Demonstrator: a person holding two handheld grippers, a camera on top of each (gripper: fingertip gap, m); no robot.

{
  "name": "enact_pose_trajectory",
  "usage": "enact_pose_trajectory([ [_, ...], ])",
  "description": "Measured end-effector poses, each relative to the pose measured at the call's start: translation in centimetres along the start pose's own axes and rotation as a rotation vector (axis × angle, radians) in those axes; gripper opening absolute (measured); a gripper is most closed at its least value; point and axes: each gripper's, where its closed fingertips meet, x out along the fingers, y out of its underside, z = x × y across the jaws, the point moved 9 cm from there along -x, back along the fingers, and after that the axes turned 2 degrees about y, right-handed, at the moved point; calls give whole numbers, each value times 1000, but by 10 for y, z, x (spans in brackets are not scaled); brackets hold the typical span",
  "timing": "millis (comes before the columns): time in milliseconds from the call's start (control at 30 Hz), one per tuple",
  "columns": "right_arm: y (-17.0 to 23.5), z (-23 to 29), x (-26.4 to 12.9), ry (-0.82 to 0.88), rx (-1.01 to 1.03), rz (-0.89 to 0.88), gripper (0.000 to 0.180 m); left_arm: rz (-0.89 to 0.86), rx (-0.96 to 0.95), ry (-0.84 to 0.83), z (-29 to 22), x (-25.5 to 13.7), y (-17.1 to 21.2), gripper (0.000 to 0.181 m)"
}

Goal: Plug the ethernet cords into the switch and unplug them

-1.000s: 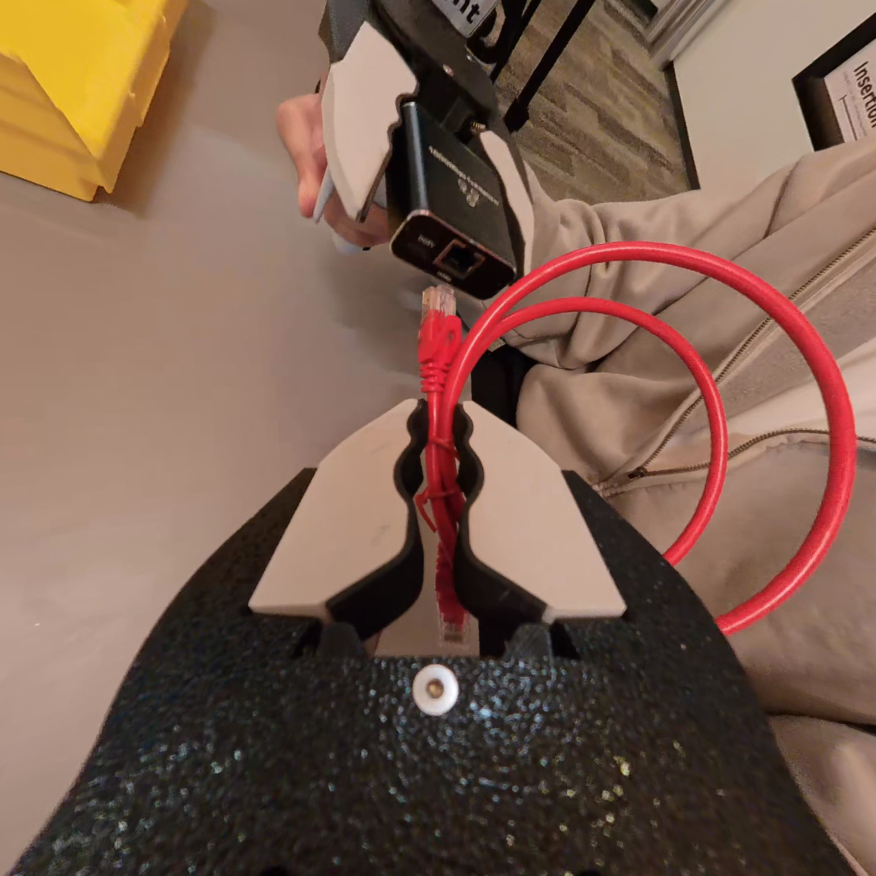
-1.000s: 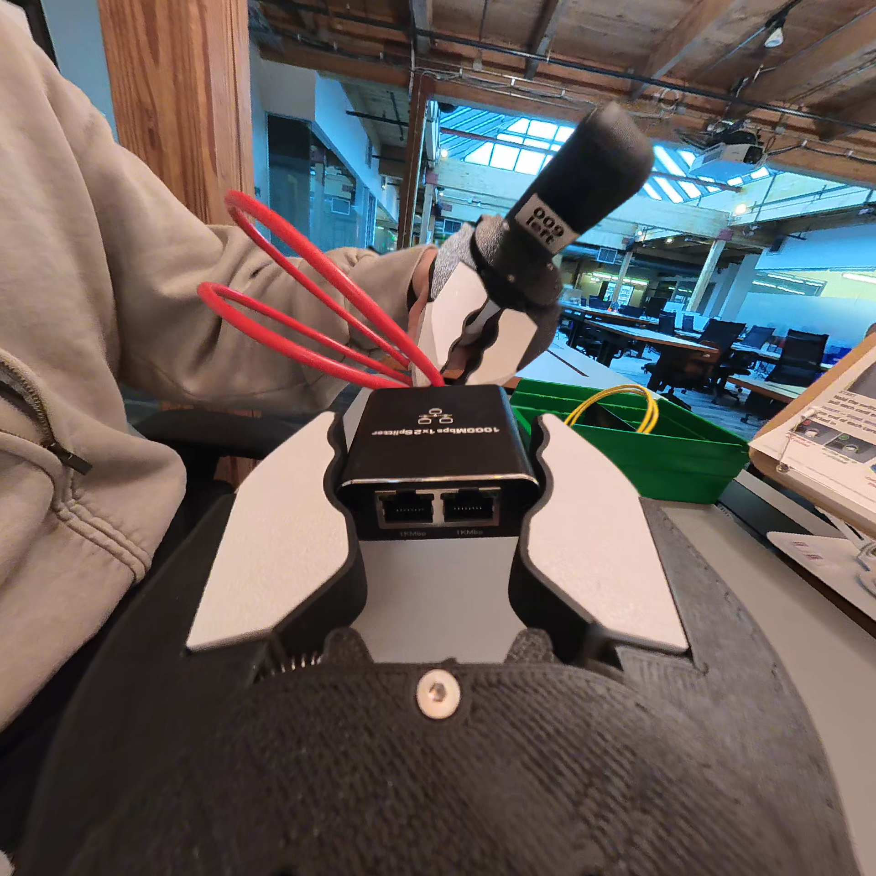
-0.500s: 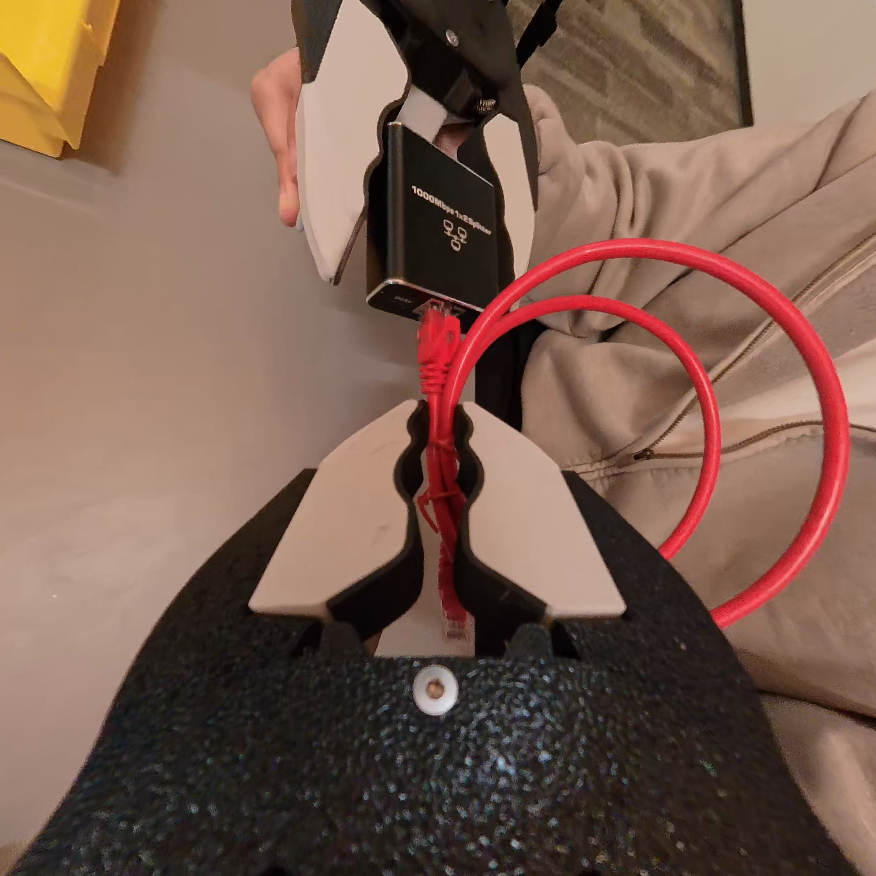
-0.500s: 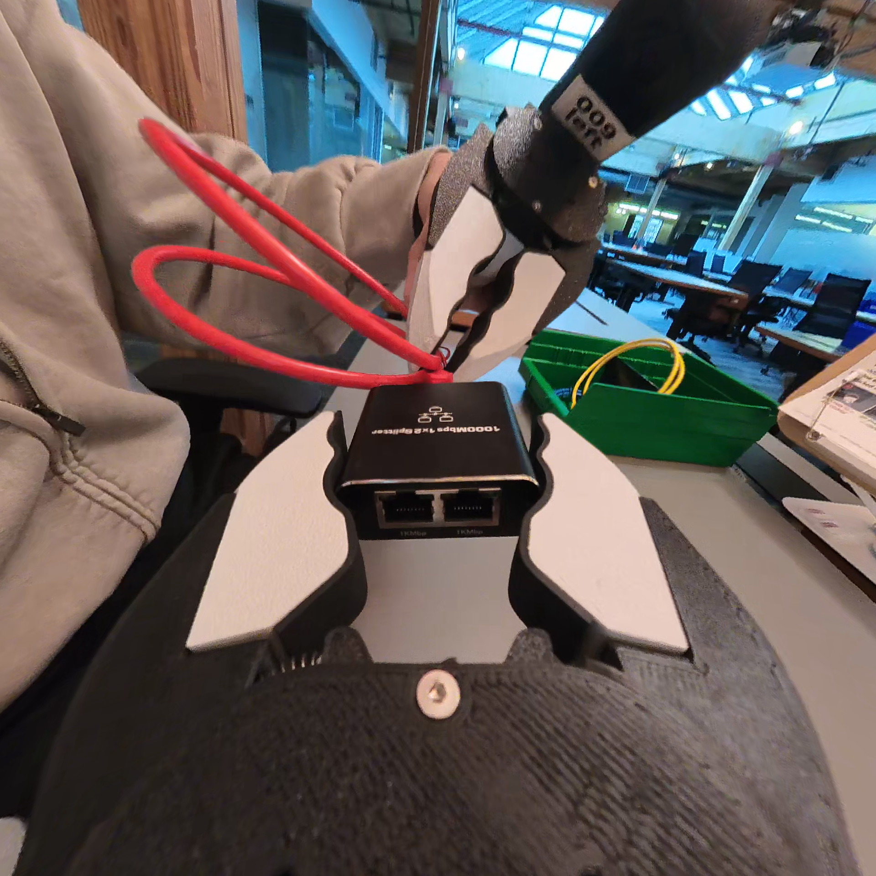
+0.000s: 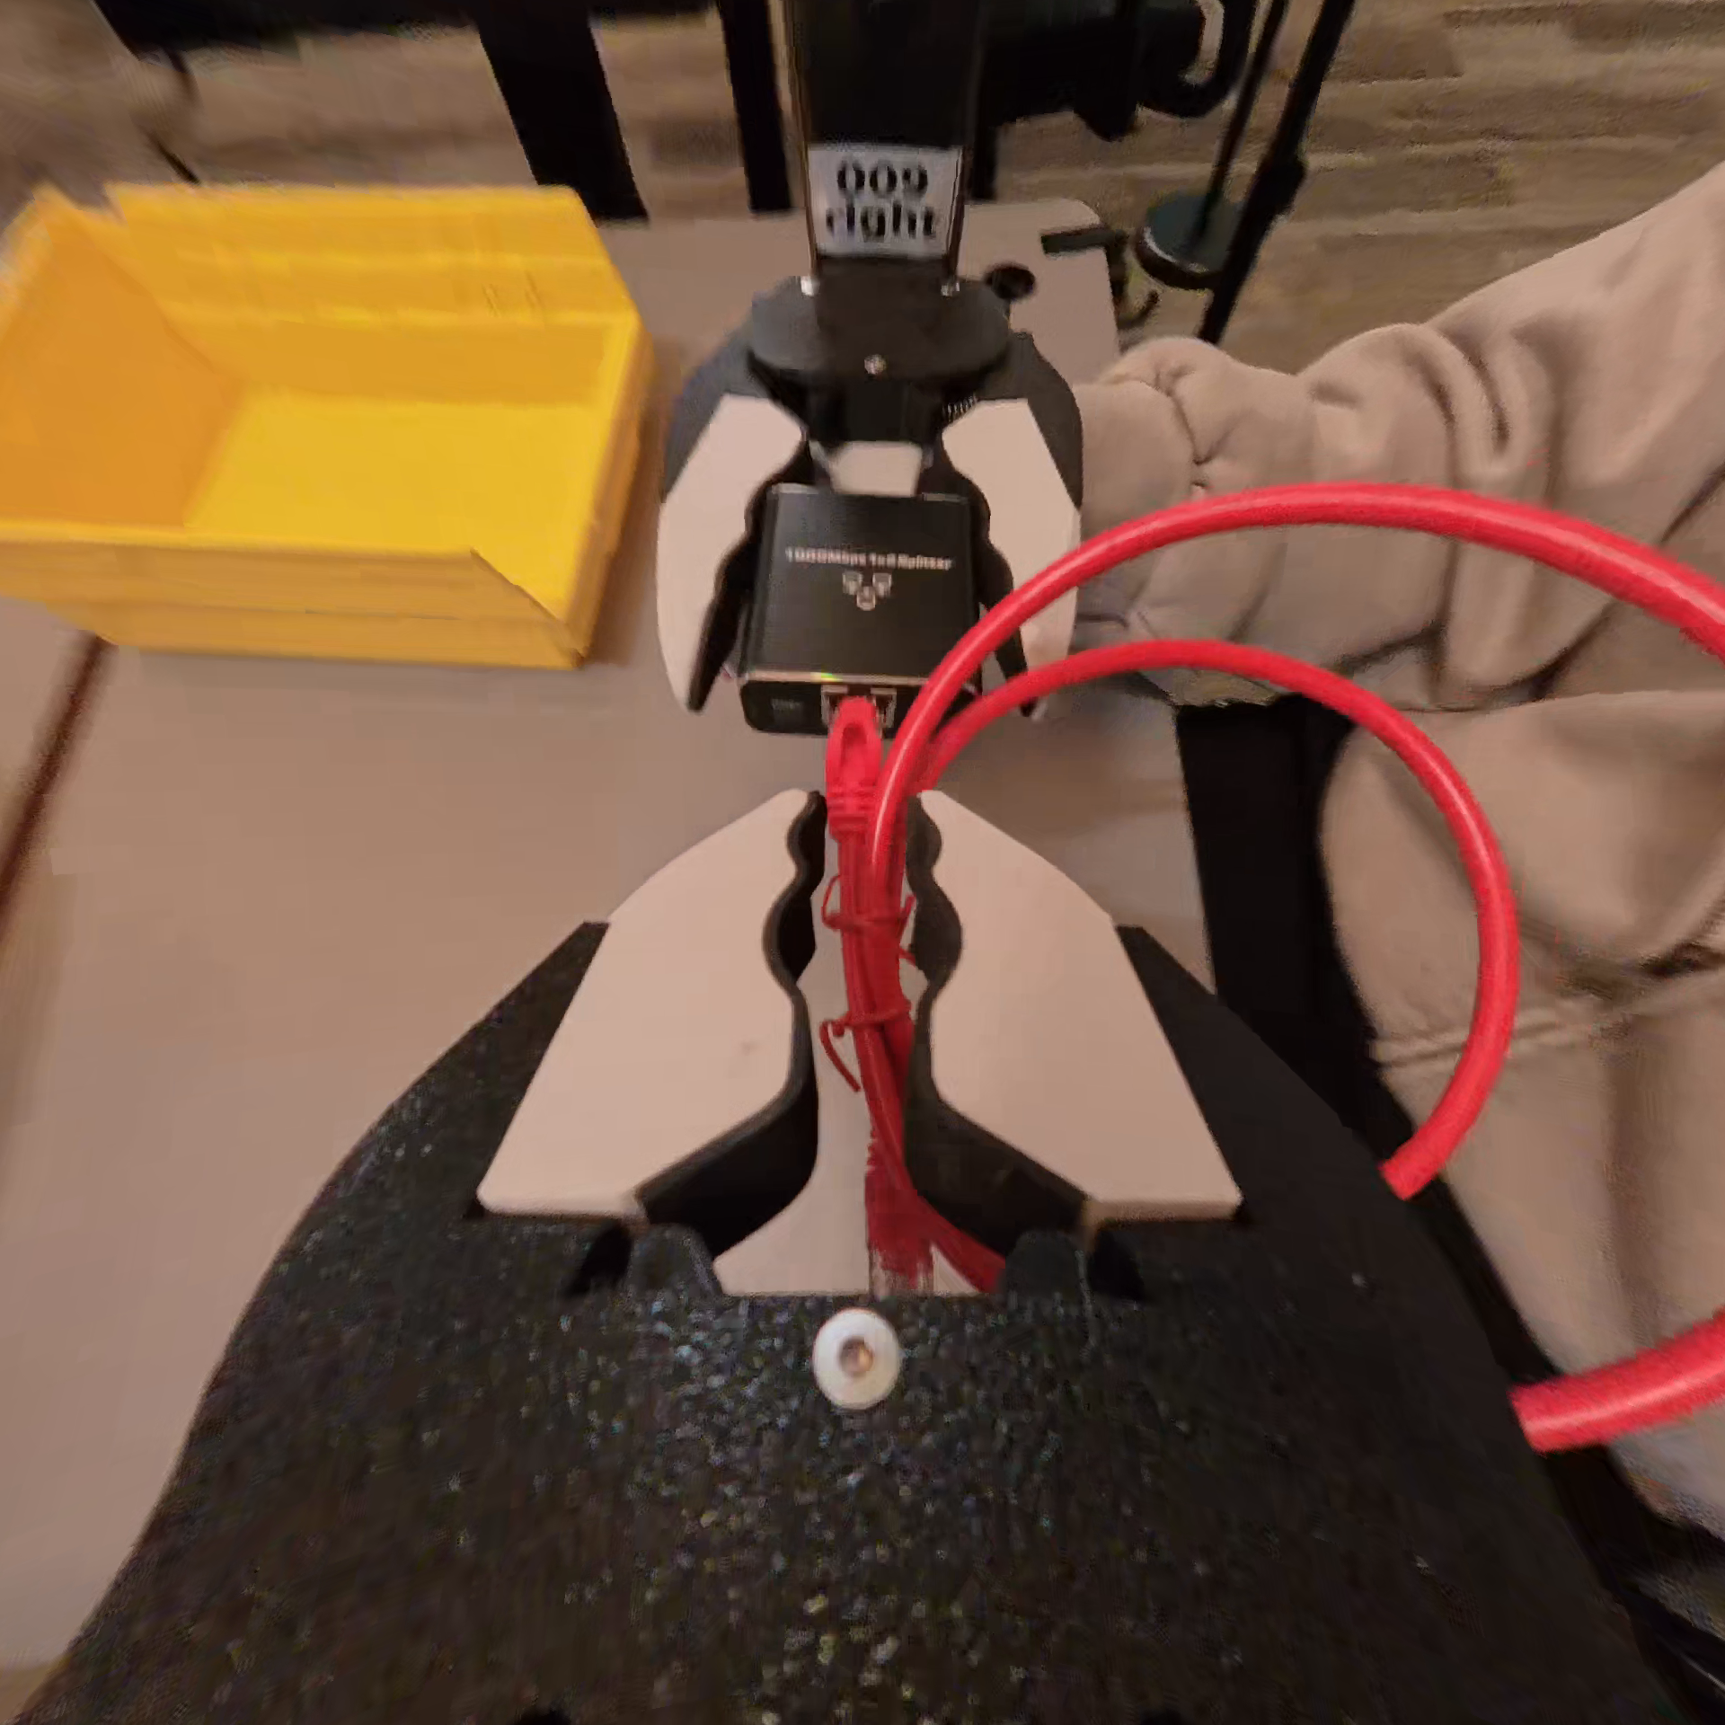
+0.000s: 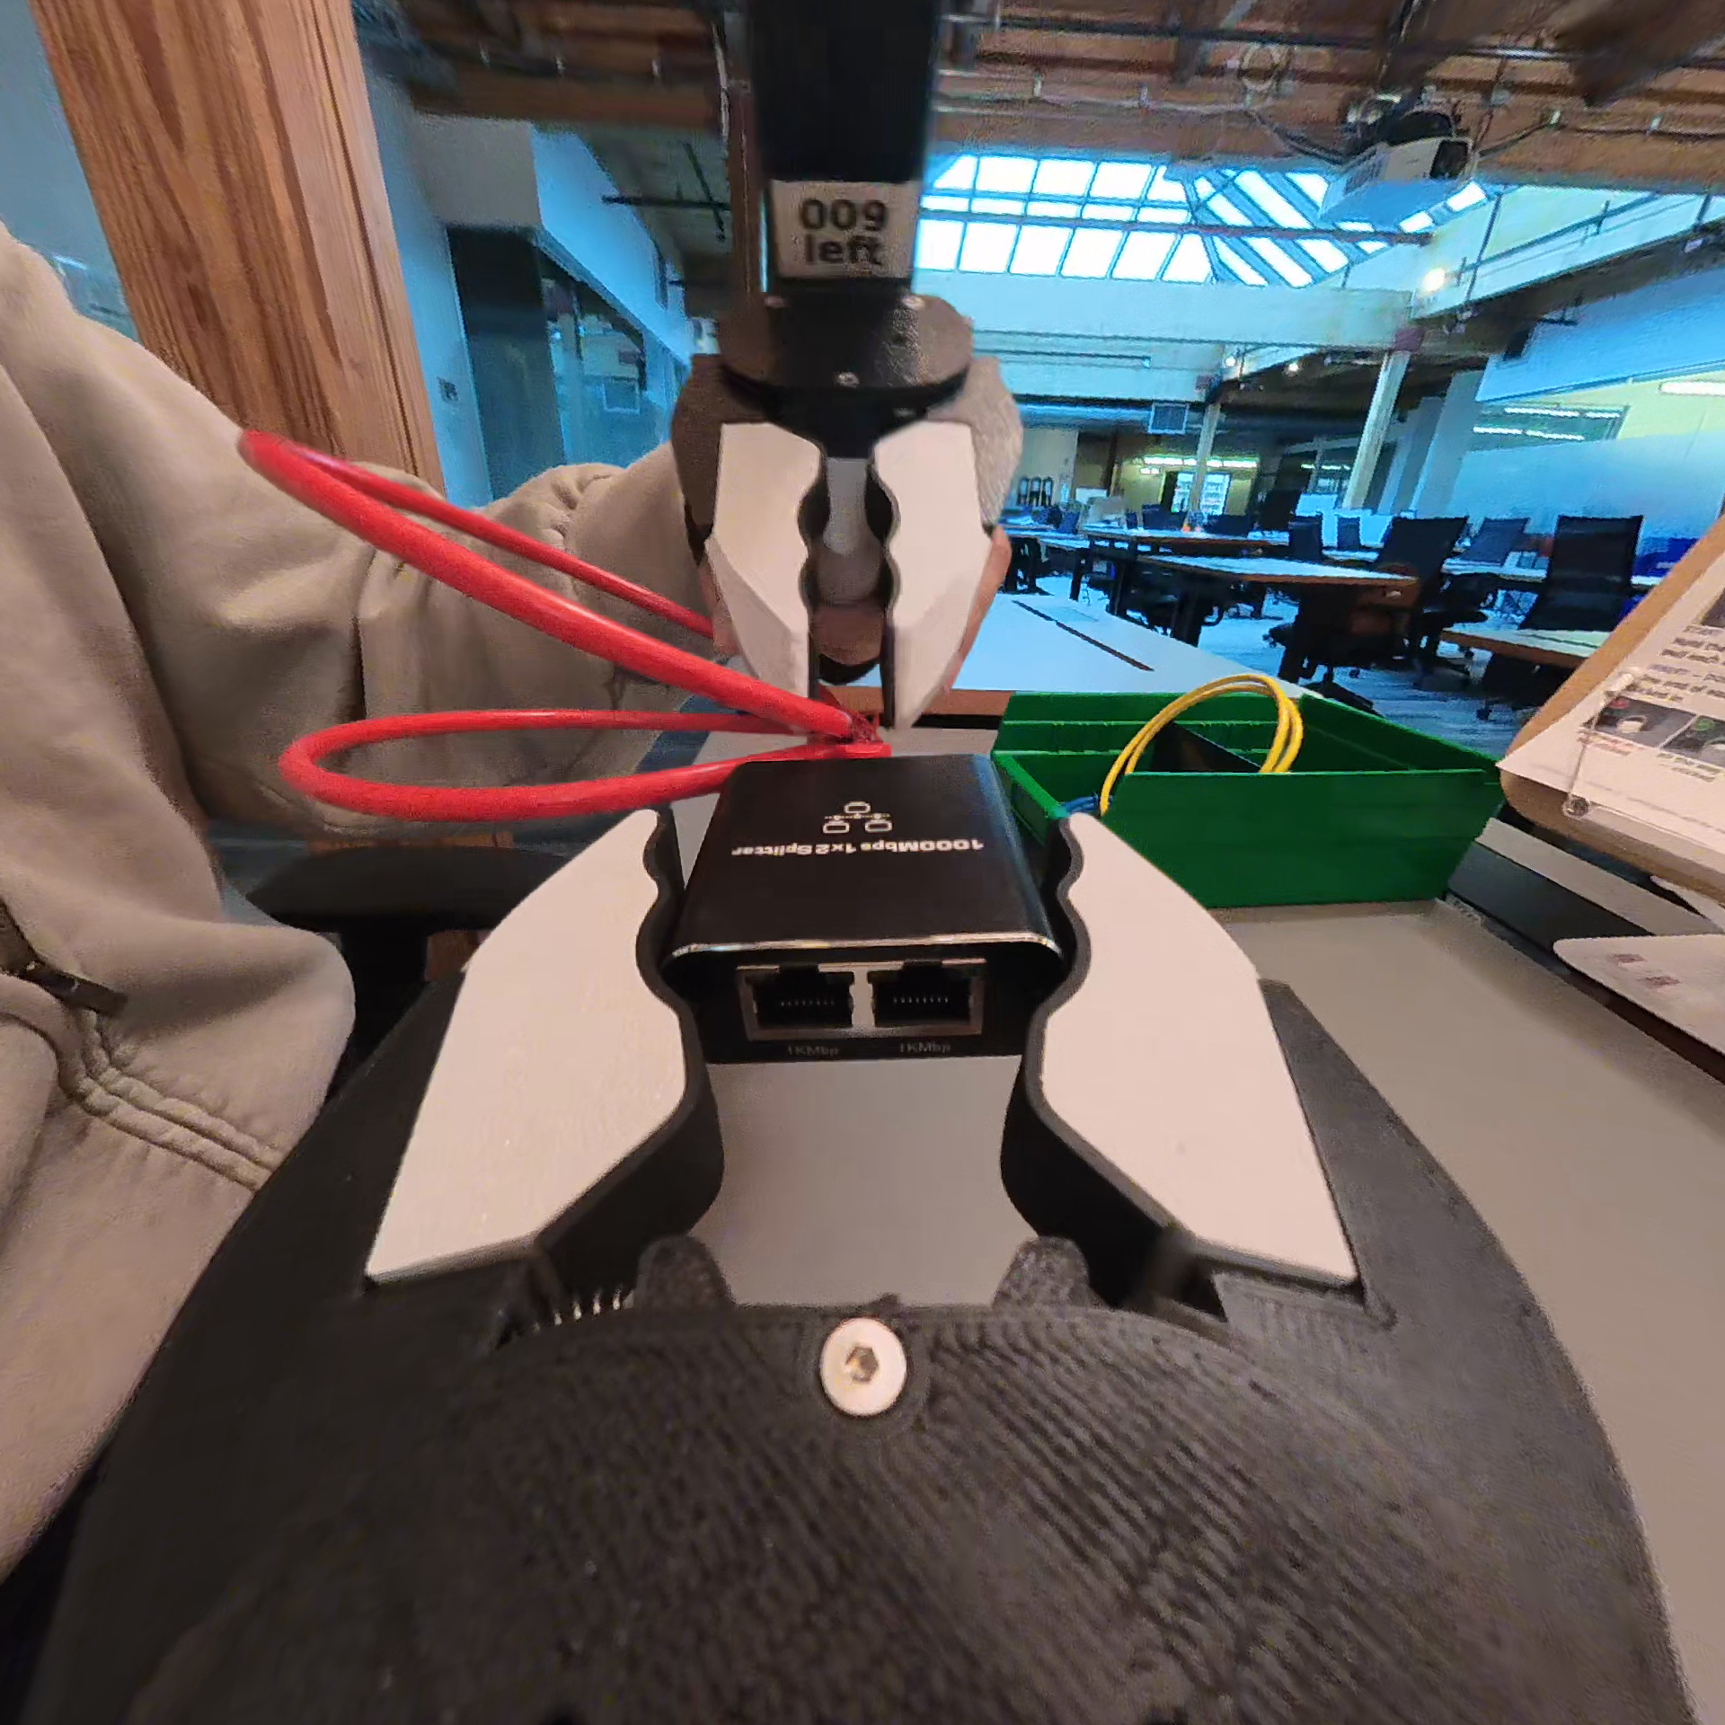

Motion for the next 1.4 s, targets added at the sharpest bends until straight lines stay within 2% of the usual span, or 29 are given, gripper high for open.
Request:
enact_pose_trajectory([
  [100,-2,0,-2,0,-7,-12,75,25,85,-47,-7,3,1,14],
  [367,-5,2,-2,4,-25,-2,75,144,96,-74,-6,6,6,24],
  [467,-3,3,0,2,-28,9,75,171,147,-83,-8,10,5,14],
  [567,-5,2,-2,2,-23,-13,75,129,167,-101,-9,9,3,13],
  [667,-6,2,-3,7,-35,-13,75,78,144,-126,-8,7,3,23],
  [767,-7,2,-5,9,-40,-22,75,33,130,-95,-7,3,6,18],
  [967,-8,2,-7,15,-44,-27,75,-53,167,-126,-7,-14,6,23],
  [1100,-9,2,-7,7,-45,-31,76,-93,194,-137,-12,-31,1,33],
  [1300,-11,2,-12,-6,-41,-71,75,-380,51,-137,-9,-66,-1,39],
  [1400,-13,3,-12,-16,-32,-93,75,-394,7,-58,-11,-62,9,49],
])
